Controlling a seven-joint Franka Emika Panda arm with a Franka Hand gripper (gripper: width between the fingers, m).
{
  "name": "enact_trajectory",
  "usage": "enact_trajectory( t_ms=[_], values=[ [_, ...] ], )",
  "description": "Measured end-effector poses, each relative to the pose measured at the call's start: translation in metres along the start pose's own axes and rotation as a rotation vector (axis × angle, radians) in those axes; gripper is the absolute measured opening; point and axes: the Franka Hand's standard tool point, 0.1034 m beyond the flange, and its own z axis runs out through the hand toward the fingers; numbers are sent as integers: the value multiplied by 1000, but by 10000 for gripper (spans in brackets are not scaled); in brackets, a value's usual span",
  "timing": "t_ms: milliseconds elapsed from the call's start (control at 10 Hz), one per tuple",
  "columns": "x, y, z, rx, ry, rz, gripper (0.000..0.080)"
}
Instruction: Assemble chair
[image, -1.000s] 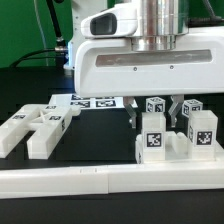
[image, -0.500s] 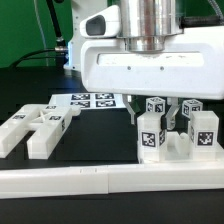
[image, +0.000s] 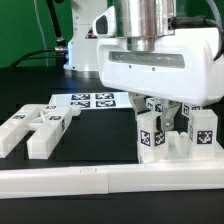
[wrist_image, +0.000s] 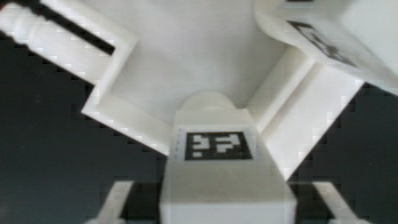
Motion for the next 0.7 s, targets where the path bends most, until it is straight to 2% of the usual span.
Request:
enact_trajectory(
  t_ms=[100,200,300,700],
  values=[
    [0,0,0,0,0,-5,389],
    [0,0,0,0,0,-16,528],
    [-1,0,0,-1,0,-95,611],
    [1,1,0,-2,2,-403,647]
  ],
)
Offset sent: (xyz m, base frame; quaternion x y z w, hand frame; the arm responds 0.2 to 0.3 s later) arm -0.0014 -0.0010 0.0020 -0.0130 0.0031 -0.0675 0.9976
